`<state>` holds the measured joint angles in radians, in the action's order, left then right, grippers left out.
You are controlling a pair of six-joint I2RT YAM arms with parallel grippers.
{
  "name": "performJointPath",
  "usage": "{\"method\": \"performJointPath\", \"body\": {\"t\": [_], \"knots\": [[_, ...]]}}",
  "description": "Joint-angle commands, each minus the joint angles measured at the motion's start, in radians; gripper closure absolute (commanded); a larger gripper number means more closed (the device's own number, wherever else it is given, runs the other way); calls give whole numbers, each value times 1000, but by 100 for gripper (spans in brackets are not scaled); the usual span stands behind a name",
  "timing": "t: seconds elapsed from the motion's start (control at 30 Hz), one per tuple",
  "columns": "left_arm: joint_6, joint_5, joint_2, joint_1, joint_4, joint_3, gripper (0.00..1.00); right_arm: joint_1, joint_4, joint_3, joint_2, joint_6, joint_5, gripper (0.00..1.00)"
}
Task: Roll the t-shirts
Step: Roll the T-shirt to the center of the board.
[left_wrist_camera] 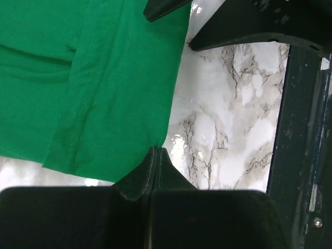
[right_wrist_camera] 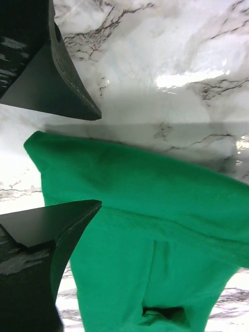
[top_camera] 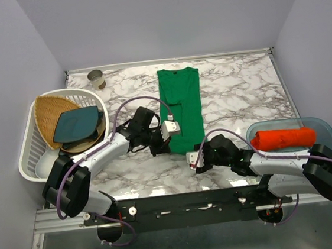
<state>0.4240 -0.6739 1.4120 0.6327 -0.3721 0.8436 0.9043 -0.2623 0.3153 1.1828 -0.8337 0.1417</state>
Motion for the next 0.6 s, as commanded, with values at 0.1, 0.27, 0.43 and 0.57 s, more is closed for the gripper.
{"method": "performJointPath", "body": {"t": [0.1, 0.27, 0.43, 0.57], "knots": [[-27, -89, -8, -31, -50, 8, 100, 8, -143, -74, 46, -59, -54, 47], [-60, -90, -36, -48, -30, -21, 100, 10, -114, -64, 61, -74, -41, 70], [-90, 3, -79, -50, -2, -70, 78, 2, -71, -36, 63, -62, -27, 91], [-58, 66, -209, -50, 33, -139, 59, -39, 73, 31, 40, 26, 25, 99]]}}
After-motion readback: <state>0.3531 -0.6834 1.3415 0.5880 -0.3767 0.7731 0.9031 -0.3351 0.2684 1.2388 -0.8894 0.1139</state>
